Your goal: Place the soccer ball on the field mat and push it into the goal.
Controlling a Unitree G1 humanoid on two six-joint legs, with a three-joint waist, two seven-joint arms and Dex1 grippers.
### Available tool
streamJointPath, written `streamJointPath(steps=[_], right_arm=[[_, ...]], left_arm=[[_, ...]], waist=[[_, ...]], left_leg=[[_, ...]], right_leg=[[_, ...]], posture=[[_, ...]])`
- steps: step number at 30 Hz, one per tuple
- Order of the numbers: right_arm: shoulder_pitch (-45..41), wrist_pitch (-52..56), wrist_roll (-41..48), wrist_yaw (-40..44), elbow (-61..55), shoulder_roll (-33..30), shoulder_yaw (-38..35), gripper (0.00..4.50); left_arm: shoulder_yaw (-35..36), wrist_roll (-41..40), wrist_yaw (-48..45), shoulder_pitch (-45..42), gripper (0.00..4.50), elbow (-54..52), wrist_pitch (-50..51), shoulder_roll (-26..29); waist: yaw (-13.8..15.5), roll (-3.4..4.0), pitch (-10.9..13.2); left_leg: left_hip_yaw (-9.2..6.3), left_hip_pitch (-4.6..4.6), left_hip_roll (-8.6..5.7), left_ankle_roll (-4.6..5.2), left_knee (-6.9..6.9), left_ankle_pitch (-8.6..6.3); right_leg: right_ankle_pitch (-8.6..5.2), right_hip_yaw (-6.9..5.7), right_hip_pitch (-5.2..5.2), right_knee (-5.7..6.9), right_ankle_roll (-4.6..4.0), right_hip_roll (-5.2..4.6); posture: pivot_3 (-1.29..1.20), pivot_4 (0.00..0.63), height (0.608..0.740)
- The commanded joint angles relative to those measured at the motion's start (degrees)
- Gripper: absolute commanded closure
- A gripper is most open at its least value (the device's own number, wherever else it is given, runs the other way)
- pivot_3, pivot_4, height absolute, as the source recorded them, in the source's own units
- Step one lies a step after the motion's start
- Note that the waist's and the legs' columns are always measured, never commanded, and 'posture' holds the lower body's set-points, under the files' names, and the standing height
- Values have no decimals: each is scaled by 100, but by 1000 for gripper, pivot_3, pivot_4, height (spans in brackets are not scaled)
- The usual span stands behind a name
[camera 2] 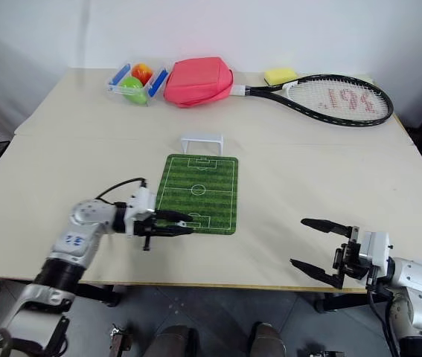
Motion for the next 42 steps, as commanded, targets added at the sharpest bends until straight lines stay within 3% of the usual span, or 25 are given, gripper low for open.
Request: streamJointPath(steps=[1, 7, 14, 21, 34, 42], right_arm=[[309, -50, 193, 1, -381, 41, -225, 0], [920, 100, 201, -463, -1210, 168, -279, 0], [1069, 277, 130, -911, -1717, 251, -155, 0], [990, 438, 22, -1219, -1979, 288, 35, 0], [508, 1191, 33, -1722, -2498, 171, 264, 0], [126, 1535, 40, -1888, -2600, 163, 347, 0]], left_arm=[[54, 156, 108, -188, 3635, 460, -483, -114], [58, 274, 133, -455, 3635, 1082, -927, -255], [50, 266, 37, -530, 3635, 1317, -1024, -339], [183, 121, 34, -518, 1457, 1222, -1066, -450], [449, -159, -71, -437, 1457, 774, -978, -369], [973, -838, -232, 56, 1457, -485, -351, 150]], waist=[[-21, 0, 0], [-3, 0, 0], [-2, 1, 0], [4, 0, 0], [-2, 0, 0], [-14, 1, 0]], left_leg=[[1, 2, 0, 0, -3, 0], [2, -1, 1, 1, 1, 0], [2, 0, 1, 2, 6, -1], [2, -2, 0, 3, 7, -2], [1, -4, 1, 3, 8, -2], [0, -3, 2, 4, 8, -2]], right_leg=[[0, 0, 0, -1, 0, 0], [2, 1, -1, -3, 3, 0], [6, 2, 1, -2, 3, 0], [6, 2, 1, -2, 3, 0], [6, 2, 0, -2, 3, 0], [7, 2, -1, -2, 3, 0]], posture=[[0, 150, 740], [0, 150, 740], [0, 150, 740], [0, 150, 740], [0, 150, 740], [0, 150, 740]])
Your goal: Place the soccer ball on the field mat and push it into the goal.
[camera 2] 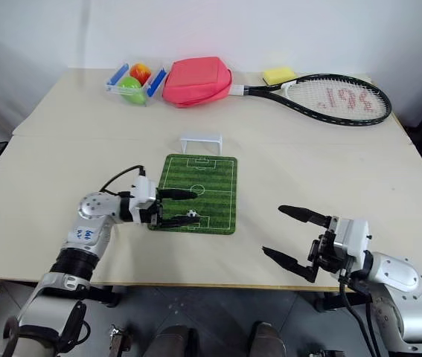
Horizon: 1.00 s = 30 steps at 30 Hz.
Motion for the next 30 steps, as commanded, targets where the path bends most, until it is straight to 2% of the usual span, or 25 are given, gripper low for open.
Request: streamJointPath(steps=[1, 4, 7, 11, 12, 14, 18, 30], right_arm=[[-176, 94, 103, -66, -219, -87, -76, 0], [-269, 159, 137, -37, -214, -119, -103, 0], [-255, 116, 147, 47, -173, -145, -159, 0], [-148, -112, 98, 299, 89, -211, -376, 0], [-138, -141, 98, 325, 134, -216, -407, 0], [-96, -191, 69, 426, 204, -238, -425, 0], [40, -296, 23, 564, 277, -238, -405, 0], [340, -495, -57, 339, 111, -17, -369, 0]], left_arm=[[425, -573, -227, 433, 1457, -908, 530, 515], [695, -863, -491, 1073, 2017, -1501, 959, 1140], [833, -1046, -634, 1750, 2965, -1982, 1182, 1504], [806, -1268, -532, 2328, 4298, -2674, 1556, 1523], [789, -1286, -497, 2381, 4486, -2766, 1611, 1498], [694, -1226, -368, 2382, 4486, -2829, 1623, 1348], [117, -645, 49, 1880, 4486, -2278, 1417, 702], [-357, 119, 202, 503, 4486, -213, 696, -22]], waist=[[-23, 0, 0], [-111, 1, 0], [-101, 3, 2], [28, 3, 2], [42, 3, 2], [38, 3, 2], [32, 4, 1], [36, 3, 1]], left_leg=[[-1, -1, 0, 0, -2, 0], [1, 3, 7, -1, -10, 0], [0, 1, 7, 0, -13, -1], [-2, -3, 4, 6, -6, -6], [-4, -3, 4, 6, -4, -6], [-4, -4, 4, 6, -3, -6], [-1, 0, 2, 5, -4, -6], [4, -1, 4, 4, -1, -6]], right_leg=[[0, 0, 0, 0, 0, 0], [0, 4, -6, 0, -1, 4], [-1, 3, -6, -3, -3, 3], [-1, 2, -3, -3, -2, 0], [-1, 2, -3, -2, -2, 0], [-1, 2, -2, -3, -2, 0], [-1, 3, -2, -1, -2, 1], [0, 3, -3, -1, -2, 4]], posture=[[0, 150, 740], [0, 150, 740], [0, 150, 740], [0, 150, 740], [0, 150, 740], [0, 150, 740], [0, 150, 740], [0, 150, 740]])
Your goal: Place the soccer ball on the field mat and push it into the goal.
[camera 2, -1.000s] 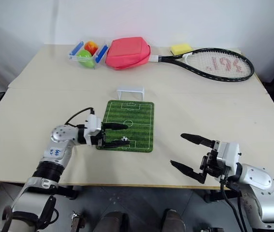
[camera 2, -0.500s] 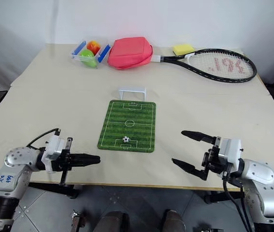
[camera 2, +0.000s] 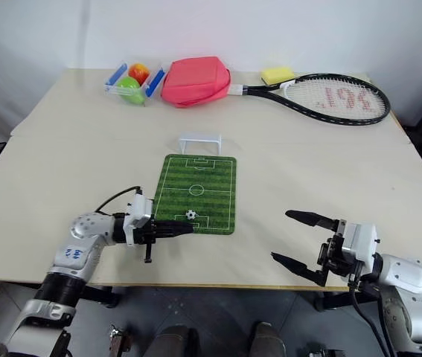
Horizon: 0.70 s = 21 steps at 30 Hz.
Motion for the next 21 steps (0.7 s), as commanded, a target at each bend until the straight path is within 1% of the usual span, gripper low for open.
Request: streamJointPath(steps=[1, 4, 9, 13, 16, 18, 21], right_arm=[[167, -180, 20, -95, -259, 94, -105, 0], [304, -268, -8, -140, -326, 162, -91, 0], [448, -380, -48, -366, -409, 328, -91, 0], [445, -464, -221, -910, -502, 625, -99, 0], [350, -481, -405, -1561, -574, 916, -155, 0], [274, -480, -502, -2074, -615, 1163, -215, 0], [209, -581, -659, -2411, -591, 1337, -210, 0]], left_arm=[[-27, 141, -21, -329, 4486, 464, -289, -111], [-30, 239, 0, -508, 4486, 788, -447, -178], [107, 482, 433, -1238, 4486, 1906, -917, -443], [279, 651, 933, -2010, 4486, 3017, -1431, -650], [401, 808, 1341, -2504, 4486, 3748, -1844, -734], [539, 763, 1409, -2635, 4486, 3905, -2056, -738], [778, 429, 890, -2425, 4486, 3567, -2052, -613]], waist=[[16, 0, 0], [-3, 0, 0], [4, 0, 0], [-1, -2, 0], [-5, -3, 0], [-20, -3, 0], [-32, -3, 0]], left_leg=[[0, -2, -1, 0, 2, 0], [2, -4, -2, 2, 7, -1], [0, -5, -2, 2, 16, -1], [0, -10, -2, 4, 24, -2], [1, -10, -3, 6, 23, -3], [1, -10, -2, 6, 21, -3], [4, -8, -2, 6, 13, -3]], right_leg=[[0, 0, 0, 0, 0, 0], [1, 1, 0, -2, 2, -1], [1, 0, 2, 1, 3, 0], [3, 0, 2, 0, 6, 0], [4, 0, 2, 0, 7, 0], [4, 0, 1, 0, 7, 0], [4, 2, -2, 0, 7, 0]], posture=[[0, 150, 740], [0, 150, 740], [0, 150, 740], [0, 150, 740], [0, 150, 740], [0, 150, 740], [0, 150, 740]])
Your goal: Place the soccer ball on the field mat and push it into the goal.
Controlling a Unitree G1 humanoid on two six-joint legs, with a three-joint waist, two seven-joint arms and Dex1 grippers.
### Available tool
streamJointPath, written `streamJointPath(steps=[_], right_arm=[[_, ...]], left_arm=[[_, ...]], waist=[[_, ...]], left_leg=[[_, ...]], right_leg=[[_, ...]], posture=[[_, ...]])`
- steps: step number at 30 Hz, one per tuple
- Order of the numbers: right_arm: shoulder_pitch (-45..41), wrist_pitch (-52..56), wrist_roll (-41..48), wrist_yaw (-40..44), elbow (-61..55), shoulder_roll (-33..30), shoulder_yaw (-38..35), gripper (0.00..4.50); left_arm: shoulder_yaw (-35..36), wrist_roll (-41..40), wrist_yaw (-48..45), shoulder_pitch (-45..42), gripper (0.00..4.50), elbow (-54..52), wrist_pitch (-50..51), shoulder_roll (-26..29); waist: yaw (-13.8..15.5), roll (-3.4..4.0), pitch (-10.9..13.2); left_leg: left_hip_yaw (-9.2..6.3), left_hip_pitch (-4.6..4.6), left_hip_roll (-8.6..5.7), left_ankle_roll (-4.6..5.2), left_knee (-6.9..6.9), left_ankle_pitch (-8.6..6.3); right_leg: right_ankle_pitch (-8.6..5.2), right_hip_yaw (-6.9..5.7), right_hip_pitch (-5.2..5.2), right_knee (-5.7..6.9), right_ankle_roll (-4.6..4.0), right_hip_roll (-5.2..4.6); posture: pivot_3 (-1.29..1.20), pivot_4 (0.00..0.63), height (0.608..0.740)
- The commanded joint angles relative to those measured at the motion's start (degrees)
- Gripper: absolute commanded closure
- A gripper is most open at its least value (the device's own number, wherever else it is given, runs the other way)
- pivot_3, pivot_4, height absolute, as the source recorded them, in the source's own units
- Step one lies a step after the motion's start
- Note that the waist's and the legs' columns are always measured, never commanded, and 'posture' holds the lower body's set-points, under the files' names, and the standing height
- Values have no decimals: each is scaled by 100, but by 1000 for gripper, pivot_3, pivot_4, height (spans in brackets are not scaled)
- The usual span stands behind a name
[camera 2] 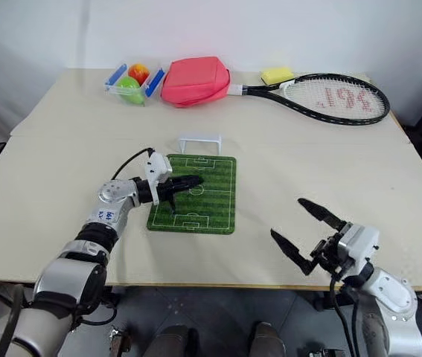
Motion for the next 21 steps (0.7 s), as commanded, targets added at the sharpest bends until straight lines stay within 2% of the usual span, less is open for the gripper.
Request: streamJointPath(steps=[1, 3, 6, 12, 13, 16, 21], right_arm=[[-82, -213, -156, -448, -154, 123, -184, 0], [-152, -277, -220, -472, -30, 129, -116, 0], [-274, -398, -264, -376, 201, 113, -18, 0], [-706, -715, -119, -100, 826, 72, -76, 0], [-794, -762, -105, -49, 988, 50, -110, 0], [-1010, -874, -93, 55, 1387, -6, -182, 0], [-1311, -1045, -123, 179, 1878, 41, -117, 0]], left_arm=[[362, -438, -555, 280, 4486, -476, -62, 232], [515, -696, -949, 723, 4486, -1047, 197, 512], [774, -1018, -1050, 1534, 4486, -2117, 722, 1000], [1811, -1298, 110, 3309, 4486, -4161, 1748, 1766], [2163, -1400, 404, 3660, 4486, -4423, 1962, 1853], [2897, -1655, 1095, 4382, 4486, -5078, 2402, 1882], [3177, -1774, 1819, 5123, 4486, -6108, 2779, 1557]], waist=[[-11, 0, 0], [-40, 0, 0], [-130, 0, 0], [-142, 1, 1], [-139, 1, 1], [-124, 1, 1], [-84, 1, 1]], left_leg=[[0, -1, 0, 0, -3, 0], [4, 2, 0, 0, -9, 0], [8, 5, 2, 0, -21, 0], [7, 7, 4, 0, -18, 0], [6, 8, 6, 0, -20, 0], [5, 9, 5, -1, -21, -1], [4, 10, 4, -2, -18, -2]], right_leg=[[0, 0, -2, -1, 0, 0], [0, 4, -4, -1, 0, 0], [0, 10, -12, 1, 0, 1], [0, 18, -12, 3, 0, -1], [0, 17, -13, 3, -1, 0], [0, 19, -13, 3, -1, -1], [0, 19, -10, 3, -2, -3]], posture=[[0, 150, 740], [0, 150, 740], [0, 150, 740], [0, 150, 740], [0, 150, 740], [0, 150, 740], [0, 150, 740]])
